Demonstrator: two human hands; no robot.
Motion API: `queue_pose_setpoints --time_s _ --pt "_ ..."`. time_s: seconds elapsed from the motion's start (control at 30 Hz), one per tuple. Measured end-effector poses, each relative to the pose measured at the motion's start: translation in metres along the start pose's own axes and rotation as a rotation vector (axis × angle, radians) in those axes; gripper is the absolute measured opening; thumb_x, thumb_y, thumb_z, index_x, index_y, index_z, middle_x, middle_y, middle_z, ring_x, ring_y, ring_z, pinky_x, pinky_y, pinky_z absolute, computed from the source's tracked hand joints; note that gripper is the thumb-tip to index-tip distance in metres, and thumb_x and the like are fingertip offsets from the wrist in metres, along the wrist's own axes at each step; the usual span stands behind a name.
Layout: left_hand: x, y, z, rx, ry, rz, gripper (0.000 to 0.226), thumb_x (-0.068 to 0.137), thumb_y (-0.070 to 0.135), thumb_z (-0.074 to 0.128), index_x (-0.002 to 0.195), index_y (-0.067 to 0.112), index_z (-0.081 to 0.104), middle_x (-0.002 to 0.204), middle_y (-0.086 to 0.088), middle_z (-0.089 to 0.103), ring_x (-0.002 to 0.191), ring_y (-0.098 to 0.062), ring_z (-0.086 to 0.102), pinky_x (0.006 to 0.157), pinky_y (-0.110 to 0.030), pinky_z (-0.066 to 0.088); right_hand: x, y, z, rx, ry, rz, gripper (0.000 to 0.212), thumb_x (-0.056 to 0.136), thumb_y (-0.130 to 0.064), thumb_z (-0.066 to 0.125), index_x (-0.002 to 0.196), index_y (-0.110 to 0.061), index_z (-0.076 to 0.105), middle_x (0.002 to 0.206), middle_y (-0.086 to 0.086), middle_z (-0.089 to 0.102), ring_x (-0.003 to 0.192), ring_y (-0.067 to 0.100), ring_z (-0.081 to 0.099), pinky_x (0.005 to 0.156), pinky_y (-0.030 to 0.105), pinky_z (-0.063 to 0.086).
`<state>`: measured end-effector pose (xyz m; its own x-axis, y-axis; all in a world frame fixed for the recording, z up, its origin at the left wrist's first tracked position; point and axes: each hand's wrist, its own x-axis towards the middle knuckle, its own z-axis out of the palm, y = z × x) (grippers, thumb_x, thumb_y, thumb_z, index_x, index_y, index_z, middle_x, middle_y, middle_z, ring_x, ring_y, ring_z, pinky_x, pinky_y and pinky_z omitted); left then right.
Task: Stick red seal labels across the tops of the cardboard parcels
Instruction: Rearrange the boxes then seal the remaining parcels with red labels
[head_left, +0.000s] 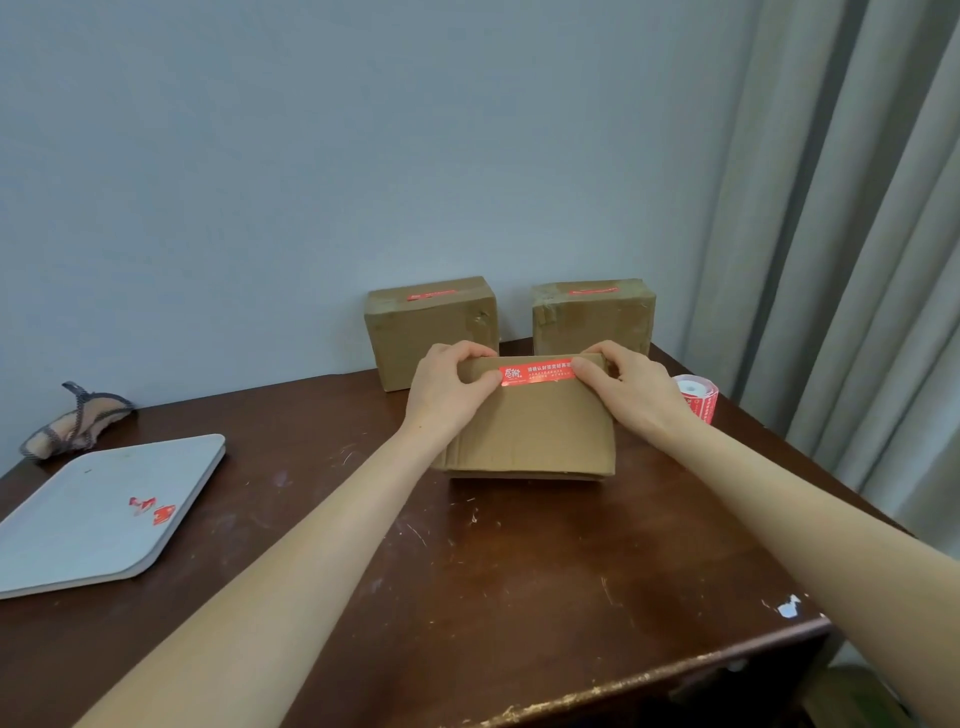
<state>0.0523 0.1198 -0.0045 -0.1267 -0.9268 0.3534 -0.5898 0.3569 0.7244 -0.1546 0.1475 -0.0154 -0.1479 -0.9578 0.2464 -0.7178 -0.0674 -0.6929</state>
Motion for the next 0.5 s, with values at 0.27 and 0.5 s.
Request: queue_pose_setpoints --time_s 0.27,0.5 --pt "-0.008 0.000 0.008 0.072 0.131 0.028 0.017 0.085 0.035 0.063 0.102 0.032 0.062 0.115 0.007 0.053 0.114 -0.011 0.042 0.079 -0.022 0.032 -0.008 -0.002 0.004 0.004 0.052 -0.016 0.033 0.094 -0.054 0.042 0.112 -0.032 0.058 0.104 -0.002 0.060 0.098 0.021 0.056 0.088 0.044 0.048" --pt "-0.005 0.003 0.004 -0.025 0.106 -0.001 0.010 0.088 0.027 0.061 0.092 0.036 0.061 0.108 0.009 0.054 0.113 -0.013 0.047 0.085 -0.025 0.034 -0.013 -0.004 0.005 -0.026 0.070 -0.013 0.033 0.094 -0.054 0.041 0.112 -0.032 0.056 0.105 0.000 0.058 0.097 0.022 0.056 0.086 0.044 0.048"
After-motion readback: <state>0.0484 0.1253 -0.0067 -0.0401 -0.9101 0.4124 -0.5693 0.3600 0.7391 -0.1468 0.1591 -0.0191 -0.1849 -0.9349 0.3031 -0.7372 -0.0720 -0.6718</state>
